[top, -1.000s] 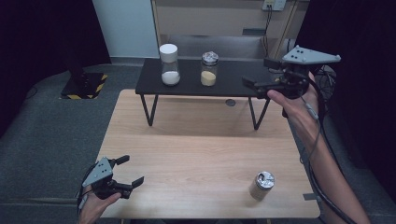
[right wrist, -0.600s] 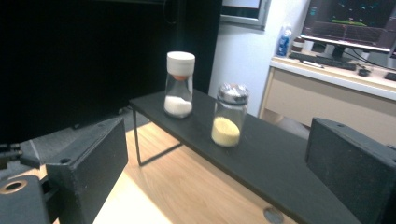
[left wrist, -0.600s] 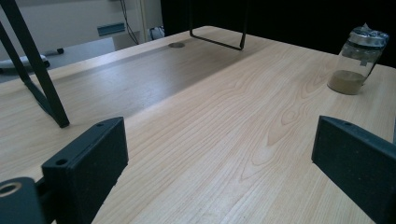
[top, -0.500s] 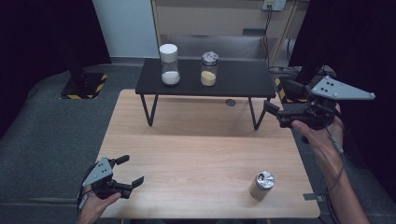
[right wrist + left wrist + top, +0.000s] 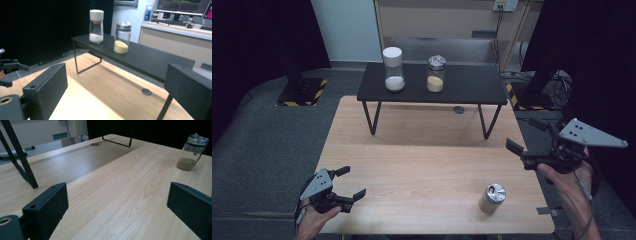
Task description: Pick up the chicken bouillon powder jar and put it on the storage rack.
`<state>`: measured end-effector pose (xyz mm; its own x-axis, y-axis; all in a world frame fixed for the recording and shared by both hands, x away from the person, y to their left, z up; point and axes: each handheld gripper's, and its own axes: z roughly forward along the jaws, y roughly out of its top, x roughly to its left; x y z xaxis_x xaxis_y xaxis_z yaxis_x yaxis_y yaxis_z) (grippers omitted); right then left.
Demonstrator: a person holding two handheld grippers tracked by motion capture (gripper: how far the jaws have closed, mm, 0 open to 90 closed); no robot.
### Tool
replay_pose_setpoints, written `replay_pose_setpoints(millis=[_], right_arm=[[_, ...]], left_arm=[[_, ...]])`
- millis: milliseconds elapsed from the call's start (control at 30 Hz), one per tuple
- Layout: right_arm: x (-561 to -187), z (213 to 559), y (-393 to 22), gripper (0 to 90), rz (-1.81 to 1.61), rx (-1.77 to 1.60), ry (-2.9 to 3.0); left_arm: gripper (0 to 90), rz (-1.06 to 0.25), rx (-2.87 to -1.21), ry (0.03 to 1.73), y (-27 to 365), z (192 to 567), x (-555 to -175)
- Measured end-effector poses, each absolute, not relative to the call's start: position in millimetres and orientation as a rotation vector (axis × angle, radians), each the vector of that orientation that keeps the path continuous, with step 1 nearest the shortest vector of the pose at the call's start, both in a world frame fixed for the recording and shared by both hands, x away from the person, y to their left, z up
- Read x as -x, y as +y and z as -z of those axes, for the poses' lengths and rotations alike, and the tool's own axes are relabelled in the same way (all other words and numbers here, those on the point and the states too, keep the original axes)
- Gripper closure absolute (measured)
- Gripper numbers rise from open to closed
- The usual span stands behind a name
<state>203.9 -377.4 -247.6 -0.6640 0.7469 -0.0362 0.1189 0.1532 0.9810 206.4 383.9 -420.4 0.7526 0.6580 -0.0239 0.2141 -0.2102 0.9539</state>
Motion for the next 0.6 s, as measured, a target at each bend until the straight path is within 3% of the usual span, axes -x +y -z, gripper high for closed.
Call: replay_pose_setpoints(millis=[600], right_arm=[[-162.3, 307.0, -385.9, 4.2, -1.549, -0.895, 1.920]], left_arm=[[2.5, -0.472, -1.778, 0.682, 383.1, 420.0, -207.0]])
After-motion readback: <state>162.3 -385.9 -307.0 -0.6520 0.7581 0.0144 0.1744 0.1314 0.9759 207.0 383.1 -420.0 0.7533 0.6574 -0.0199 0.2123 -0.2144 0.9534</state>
